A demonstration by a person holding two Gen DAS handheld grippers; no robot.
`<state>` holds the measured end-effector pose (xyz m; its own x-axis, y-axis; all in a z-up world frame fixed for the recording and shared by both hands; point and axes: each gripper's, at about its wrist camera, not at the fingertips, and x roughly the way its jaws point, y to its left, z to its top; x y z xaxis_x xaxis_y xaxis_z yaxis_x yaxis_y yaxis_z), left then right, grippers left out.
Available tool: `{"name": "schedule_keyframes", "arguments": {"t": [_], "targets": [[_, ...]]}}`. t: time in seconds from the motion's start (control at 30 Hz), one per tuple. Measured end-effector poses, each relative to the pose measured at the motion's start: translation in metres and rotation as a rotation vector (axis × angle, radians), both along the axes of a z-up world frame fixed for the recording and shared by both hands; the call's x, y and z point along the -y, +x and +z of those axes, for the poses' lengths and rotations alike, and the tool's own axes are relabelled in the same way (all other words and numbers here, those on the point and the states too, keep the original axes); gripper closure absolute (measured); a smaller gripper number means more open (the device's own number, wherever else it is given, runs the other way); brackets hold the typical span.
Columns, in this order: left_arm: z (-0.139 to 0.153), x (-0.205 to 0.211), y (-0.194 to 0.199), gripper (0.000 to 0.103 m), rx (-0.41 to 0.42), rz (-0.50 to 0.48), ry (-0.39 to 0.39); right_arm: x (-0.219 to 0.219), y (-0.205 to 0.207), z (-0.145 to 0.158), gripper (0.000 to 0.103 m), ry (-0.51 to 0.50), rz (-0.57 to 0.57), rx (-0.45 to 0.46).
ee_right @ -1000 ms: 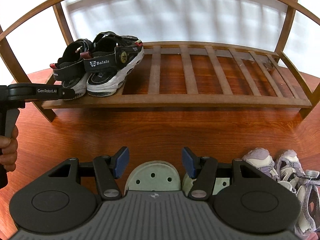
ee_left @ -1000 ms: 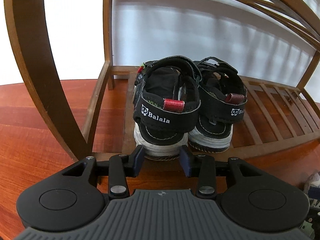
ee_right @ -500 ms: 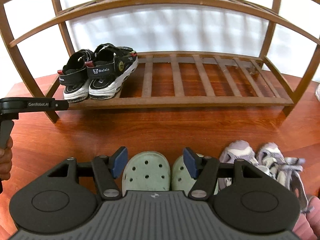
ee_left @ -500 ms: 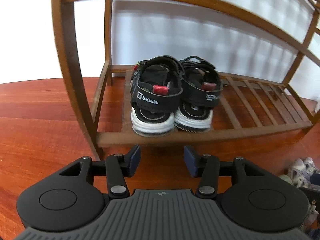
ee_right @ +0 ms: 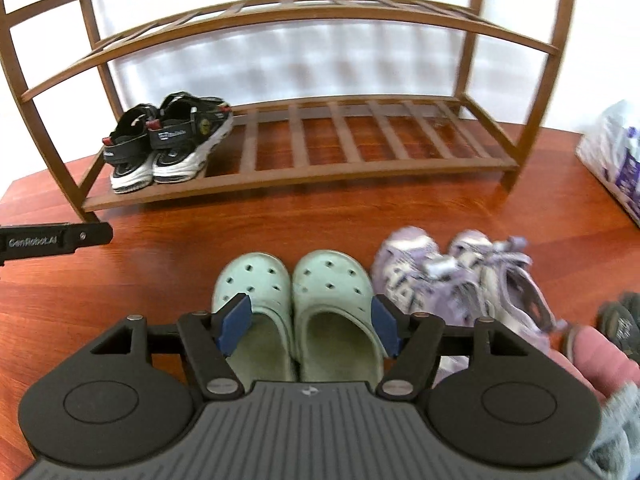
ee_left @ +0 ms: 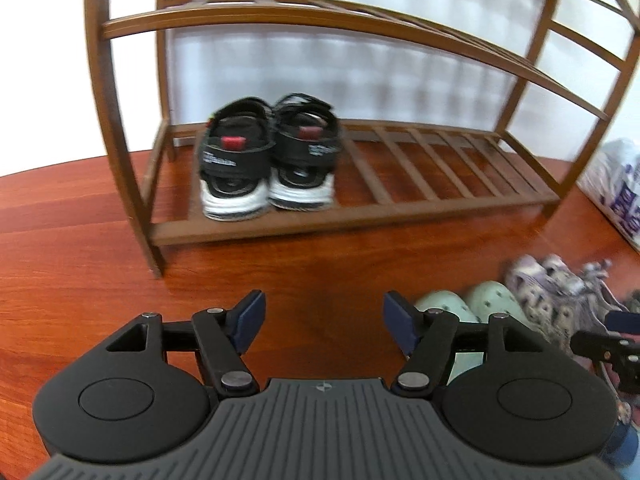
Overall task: Organize scattered shoes
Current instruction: 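Withdraw both tools and move them toward the lavender sneakers, then grasp one lavender sneaker with the left tool while the right tool grasps the other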
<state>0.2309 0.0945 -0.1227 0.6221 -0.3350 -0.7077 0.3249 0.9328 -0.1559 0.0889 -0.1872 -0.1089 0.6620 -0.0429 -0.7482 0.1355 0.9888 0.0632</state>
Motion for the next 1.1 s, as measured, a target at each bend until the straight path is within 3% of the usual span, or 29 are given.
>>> {"name": "schedule_keyframes", "arguments": {"t": [0.5, 0.8, 1.1], "targets": [[0.014, 0.076, -0.048, 0.030, -0.006, -0.150, 0.003, 0.075, -0.033, 0.002, 0.030, -0.028, -0.076, -0.008], [0.013, 0.151, -0.062, 0.027, -0.030, -0.205, -0.004, 0.143, -0.027, 0.002, 0.030, -0.059, -0.036, -0.040], [-0.001, 0.220, -0.057, 0.027, -0.056, -0.247, 0.021, 0.187, -0.004, -0.019, 0.030, -0.084, 0.039, -0.096]]}}
